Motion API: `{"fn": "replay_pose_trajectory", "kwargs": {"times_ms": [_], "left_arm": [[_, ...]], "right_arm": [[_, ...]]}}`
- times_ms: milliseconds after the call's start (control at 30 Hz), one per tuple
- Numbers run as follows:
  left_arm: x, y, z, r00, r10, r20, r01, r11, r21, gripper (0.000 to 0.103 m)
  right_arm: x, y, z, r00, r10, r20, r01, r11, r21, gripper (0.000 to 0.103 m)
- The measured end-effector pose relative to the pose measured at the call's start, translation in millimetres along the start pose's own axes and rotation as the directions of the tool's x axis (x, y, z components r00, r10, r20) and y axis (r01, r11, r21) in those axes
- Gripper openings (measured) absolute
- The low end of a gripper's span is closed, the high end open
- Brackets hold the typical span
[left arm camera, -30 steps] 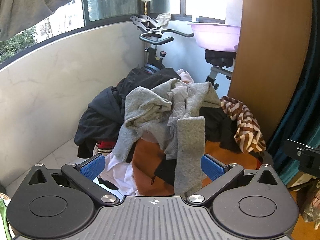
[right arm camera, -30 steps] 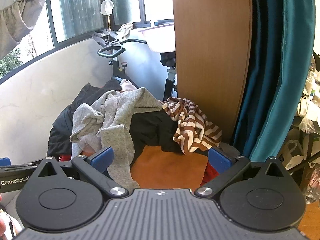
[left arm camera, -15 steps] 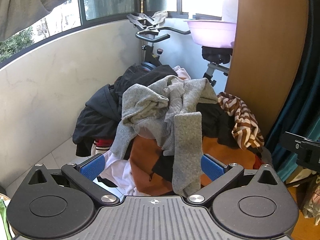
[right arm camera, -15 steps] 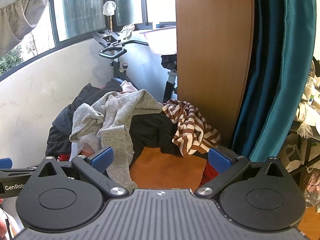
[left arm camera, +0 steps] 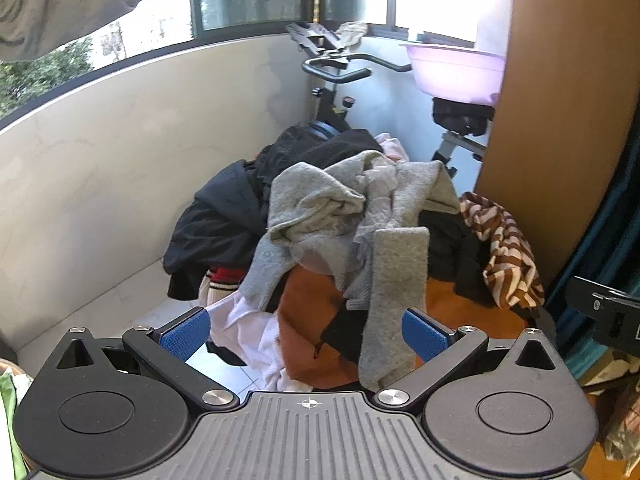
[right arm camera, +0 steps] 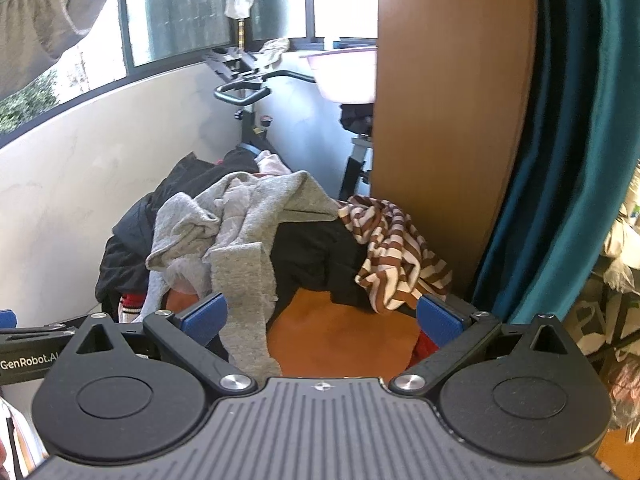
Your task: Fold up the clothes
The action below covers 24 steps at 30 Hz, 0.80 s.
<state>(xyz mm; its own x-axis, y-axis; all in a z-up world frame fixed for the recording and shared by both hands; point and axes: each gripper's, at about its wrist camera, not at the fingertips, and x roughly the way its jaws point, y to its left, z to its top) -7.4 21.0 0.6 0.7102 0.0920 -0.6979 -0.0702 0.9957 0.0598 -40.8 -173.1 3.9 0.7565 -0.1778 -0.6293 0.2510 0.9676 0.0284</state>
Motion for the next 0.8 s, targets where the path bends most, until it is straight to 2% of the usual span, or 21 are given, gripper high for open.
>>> {"fn": "replay_pose_trajectory", "kwargs": {"times_ms": [433,800], "left_arm": [[5.4,36.9,-2.0,0.996,0.080,-0.024,-0.082,0.995,-0.065,0.102],[10.0,40.8,3.8,0.994,0.106,-0.022,-0.107,0.993,-0.050,0.102]], "right_arm": [[21.4,36.0,5.9,0.996,0.087,-0.033,-0.089,0.994,-0.063,0.103],[40.0,39.9,8.8,0.992,0.096,-0.083,-0.098,0.995,-0.020,0.103]]}}
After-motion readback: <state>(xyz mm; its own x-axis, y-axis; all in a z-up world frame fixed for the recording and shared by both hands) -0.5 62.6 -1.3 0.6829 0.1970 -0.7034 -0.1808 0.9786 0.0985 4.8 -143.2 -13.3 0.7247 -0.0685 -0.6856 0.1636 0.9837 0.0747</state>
